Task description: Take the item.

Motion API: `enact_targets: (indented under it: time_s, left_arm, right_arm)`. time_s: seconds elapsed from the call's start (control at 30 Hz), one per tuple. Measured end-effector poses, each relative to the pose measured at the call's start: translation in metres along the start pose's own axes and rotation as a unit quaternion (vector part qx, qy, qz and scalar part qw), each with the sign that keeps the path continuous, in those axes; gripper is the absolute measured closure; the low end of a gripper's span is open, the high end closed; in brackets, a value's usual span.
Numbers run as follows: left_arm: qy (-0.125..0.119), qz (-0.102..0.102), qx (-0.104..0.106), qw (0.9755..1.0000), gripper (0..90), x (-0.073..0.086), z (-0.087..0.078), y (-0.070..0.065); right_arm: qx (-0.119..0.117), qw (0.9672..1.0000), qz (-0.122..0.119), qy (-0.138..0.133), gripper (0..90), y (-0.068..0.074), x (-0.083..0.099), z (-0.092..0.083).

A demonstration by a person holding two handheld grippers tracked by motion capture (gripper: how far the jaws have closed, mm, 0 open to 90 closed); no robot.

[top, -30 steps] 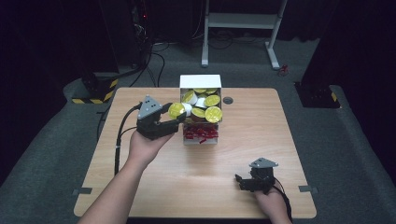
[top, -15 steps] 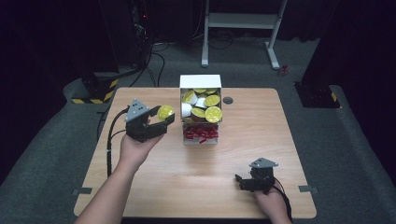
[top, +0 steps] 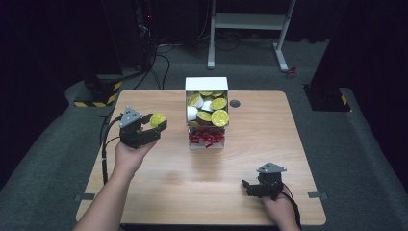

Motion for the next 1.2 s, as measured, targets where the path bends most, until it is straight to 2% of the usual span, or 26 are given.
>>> enact_targets:
  time_s: [0.37,0.7,0.9,1.1,1.2]
  left_arm:
    - [0.016,-0.016,-0.015,0.9996,38.4,0.023,0.003,0.019]
    - [0.034,-0.02,-0.032,0.9987,38.5,0.041,0.007,0.034]
    - [0.047,-0.026,-0.038,0.9978,38.5,0.049,0.015,0.038]
    - [0.057,-0.021,-0.037,0.9975,38.5,0.054,0.028,0.036]
    - [0.071,-0.019,-0.042,0.9964,38.5,0.056,0.037,0.036]
  right_arm:
    - [0.001,1.0,0.001,0.001,7.6,0.0,0.0,0.0]
    - [0.001,1.0,0.001,0.001,7.6,0.0,0.0,0.0]
    - [0.001,1.0,0.001,0.001,7.6,0.0,0.0,-0.001]
    - [0.001,1.0,0.001,0.001,7.6,0.0,0.0,0.0]
    - [0.0,1.0,-0.001,0.0,7.7,0.0,0.001,-0.001]
Point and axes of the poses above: each handheld gripper's, and its own axes: z roughly forward along the jaws, x roughly out of its underside, y roughly to its left, the point moved 4 cm from there along z, roughly forward along the jaws, and after that the axes turned 10 degrees about z, right-handed, at the moved point
